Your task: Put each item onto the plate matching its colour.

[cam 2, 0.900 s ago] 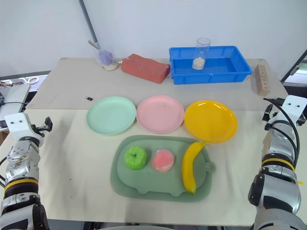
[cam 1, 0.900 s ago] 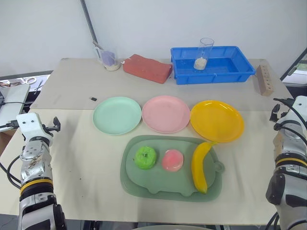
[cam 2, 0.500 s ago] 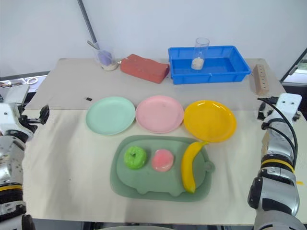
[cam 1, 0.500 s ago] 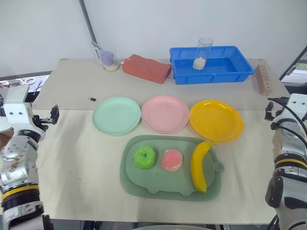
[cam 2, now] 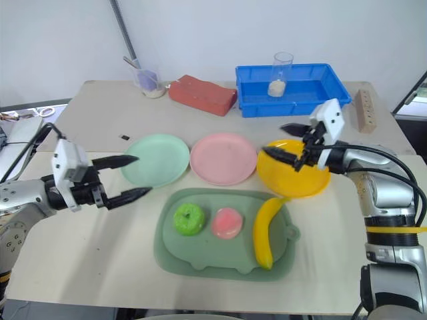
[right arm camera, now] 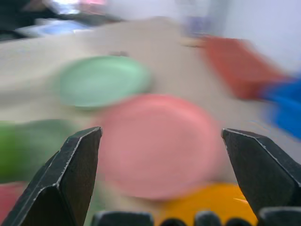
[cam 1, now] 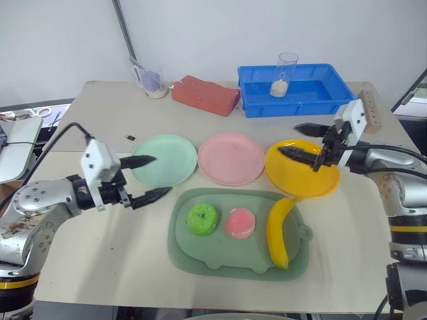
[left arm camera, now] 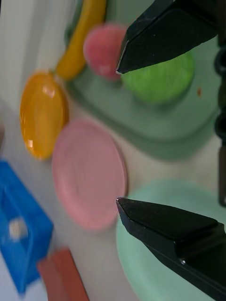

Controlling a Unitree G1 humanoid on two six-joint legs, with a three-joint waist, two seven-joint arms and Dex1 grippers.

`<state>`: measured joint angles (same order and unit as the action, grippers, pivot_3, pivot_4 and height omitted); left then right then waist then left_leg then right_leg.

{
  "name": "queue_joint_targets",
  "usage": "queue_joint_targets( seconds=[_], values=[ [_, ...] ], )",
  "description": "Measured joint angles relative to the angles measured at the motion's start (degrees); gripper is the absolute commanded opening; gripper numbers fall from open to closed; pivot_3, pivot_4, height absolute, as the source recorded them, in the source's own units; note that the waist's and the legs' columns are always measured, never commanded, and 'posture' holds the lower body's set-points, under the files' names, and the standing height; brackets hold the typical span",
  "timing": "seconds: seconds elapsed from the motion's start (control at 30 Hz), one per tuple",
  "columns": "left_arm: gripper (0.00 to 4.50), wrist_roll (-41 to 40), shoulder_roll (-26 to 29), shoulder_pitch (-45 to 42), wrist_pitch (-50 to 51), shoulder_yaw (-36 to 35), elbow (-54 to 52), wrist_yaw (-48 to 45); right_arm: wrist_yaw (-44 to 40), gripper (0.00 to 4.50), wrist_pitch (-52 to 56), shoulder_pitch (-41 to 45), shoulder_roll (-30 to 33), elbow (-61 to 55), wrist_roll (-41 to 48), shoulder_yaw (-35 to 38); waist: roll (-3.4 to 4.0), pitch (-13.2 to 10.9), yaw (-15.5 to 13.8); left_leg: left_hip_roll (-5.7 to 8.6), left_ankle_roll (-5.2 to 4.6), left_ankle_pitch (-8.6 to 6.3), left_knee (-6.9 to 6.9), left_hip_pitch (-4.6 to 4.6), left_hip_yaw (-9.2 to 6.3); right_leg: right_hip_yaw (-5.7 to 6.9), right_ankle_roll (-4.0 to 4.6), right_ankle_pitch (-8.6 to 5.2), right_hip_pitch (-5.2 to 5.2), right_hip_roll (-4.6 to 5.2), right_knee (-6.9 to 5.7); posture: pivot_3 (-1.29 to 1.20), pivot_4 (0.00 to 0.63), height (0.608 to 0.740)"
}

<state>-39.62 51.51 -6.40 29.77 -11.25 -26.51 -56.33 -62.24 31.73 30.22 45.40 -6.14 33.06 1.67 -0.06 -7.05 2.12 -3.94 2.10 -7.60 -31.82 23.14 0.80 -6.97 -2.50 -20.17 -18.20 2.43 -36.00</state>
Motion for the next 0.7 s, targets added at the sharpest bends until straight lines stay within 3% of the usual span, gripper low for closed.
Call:
queue_joint_targets(
  seconds=[0.2, 0.33, 0.7],
  values=[
    [4.50, 6.25, 0.12, 0.05, -7.88, 7.58, 0.85, -8.25, -4.43, 4.49, 3.21, -6.02, 3.18, -10.93, 2.10, -1.92, -0.10, -0.04, -0.68, 0.01, -0.04, -0.03, -0.02, 0.02, 0.00, 0.04, 0.06, -0.02, -0.15, 0.05, 0.22, 0.00, 0.150, 0.740],
    [4.50, 10.69, -2.50, -1.47, -12.96, 12.91, 4.29, -11.64, -7.72, 4.49, 2.88, -13.93, 8.83, -16.11, 2.04, -0.53, -0.14, -0.07, -1.44, 0.00, -0.07, -0.05, -0.04, 0.01, 0.01, 0.04, 0.08, -0.03, -0.15, 0.06, 0.23, 0.00, 0.150, 0.740],
    [4.50, 20.54, -11.67, -9.53, -21.29, 23.66, 16.85, -13.47, 3.14, 4.49, 14.03, -15.27, 8.75, -31.91, 16.65, 5.64, -0.37, -0.17, -1.30, 0.01, -0.12, -0.06, -0.09, 0.13, -0.06, 0.03, 0.06, -0.03, -0.04, -0.02, 0.15, 0.00, 0.150, 0.740]
  ],
)
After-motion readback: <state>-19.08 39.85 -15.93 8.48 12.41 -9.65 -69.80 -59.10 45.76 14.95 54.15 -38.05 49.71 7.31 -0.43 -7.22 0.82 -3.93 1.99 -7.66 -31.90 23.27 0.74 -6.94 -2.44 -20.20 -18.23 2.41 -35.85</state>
